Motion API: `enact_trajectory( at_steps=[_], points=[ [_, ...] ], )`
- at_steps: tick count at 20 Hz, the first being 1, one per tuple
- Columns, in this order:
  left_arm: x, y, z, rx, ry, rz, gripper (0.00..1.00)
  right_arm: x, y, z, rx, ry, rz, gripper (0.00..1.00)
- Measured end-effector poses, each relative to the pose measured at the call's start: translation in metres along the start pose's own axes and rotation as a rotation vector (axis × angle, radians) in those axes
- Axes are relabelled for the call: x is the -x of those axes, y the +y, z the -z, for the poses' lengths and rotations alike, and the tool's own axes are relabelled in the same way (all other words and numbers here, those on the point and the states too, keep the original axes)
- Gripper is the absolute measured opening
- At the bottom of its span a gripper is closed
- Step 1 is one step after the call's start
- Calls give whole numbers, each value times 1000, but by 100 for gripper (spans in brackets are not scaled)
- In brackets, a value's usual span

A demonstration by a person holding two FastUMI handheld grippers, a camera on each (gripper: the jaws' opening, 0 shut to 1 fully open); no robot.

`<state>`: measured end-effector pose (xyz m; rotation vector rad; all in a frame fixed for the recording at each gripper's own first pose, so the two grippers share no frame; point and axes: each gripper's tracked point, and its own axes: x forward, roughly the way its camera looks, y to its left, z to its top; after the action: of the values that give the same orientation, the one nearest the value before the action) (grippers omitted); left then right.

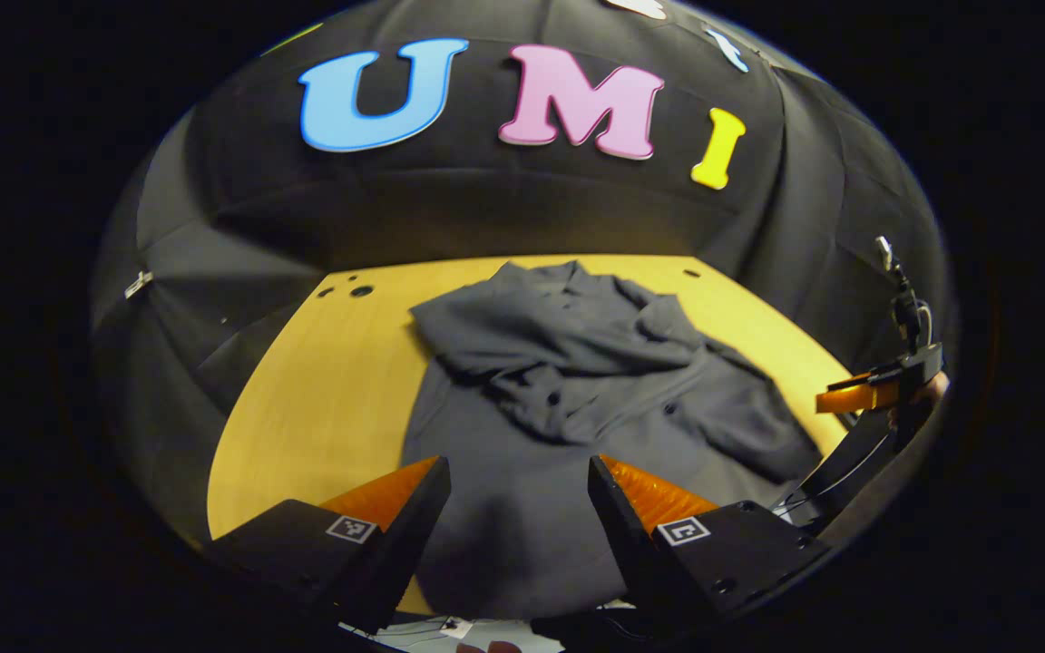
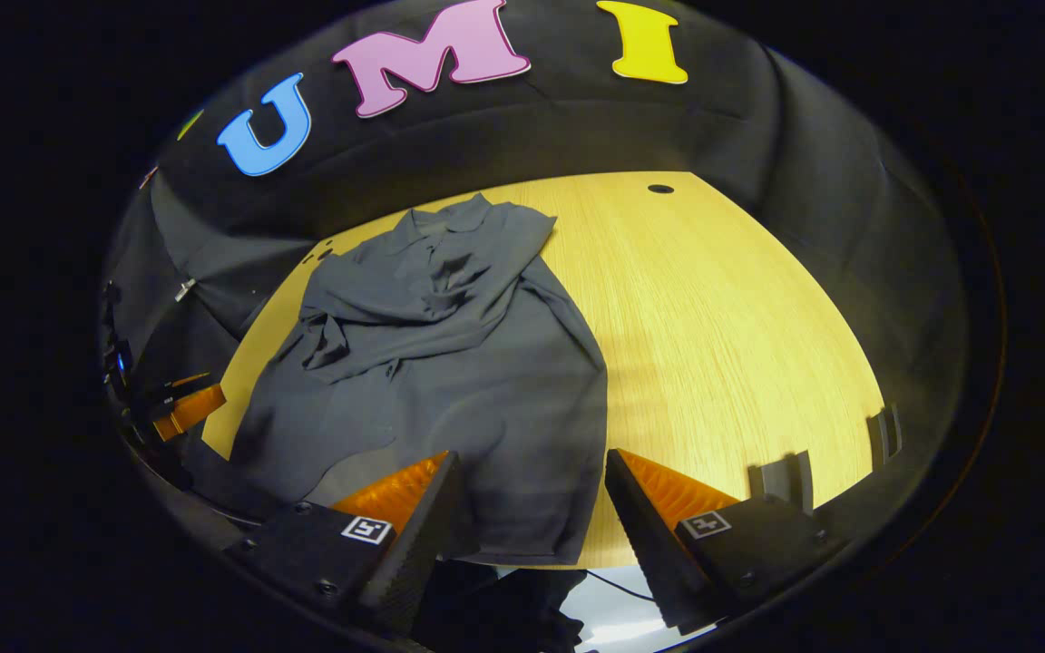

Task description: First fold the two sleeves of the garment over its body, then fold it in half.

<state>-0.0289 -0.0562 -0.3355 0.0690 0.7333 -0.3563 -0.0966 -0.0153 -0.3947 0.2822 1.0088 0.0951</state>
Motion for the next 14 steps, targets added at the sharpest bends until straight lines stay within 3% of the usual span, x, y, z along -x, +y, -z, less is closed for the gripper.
enact_trajectory(
  at_steps=[4,10,11,12,14],
  points=[
    [-1,30,54,44,106,-58,96,-11,1,22,-10,53,27,99],
    [-10,27,93,54,225,-40,96,-29,-1,50,-4,134,61,99],
    [-12,25,97,47,242,-40,92,-32,-3,57,6,158,79,99],
    [-15,24,104,34,268,-48,96,-36,-6,53,40,132,98,99],
    [-15,21,102,20,260,-53,94,-36,-6,53,127,137,126,96]
  ],
)
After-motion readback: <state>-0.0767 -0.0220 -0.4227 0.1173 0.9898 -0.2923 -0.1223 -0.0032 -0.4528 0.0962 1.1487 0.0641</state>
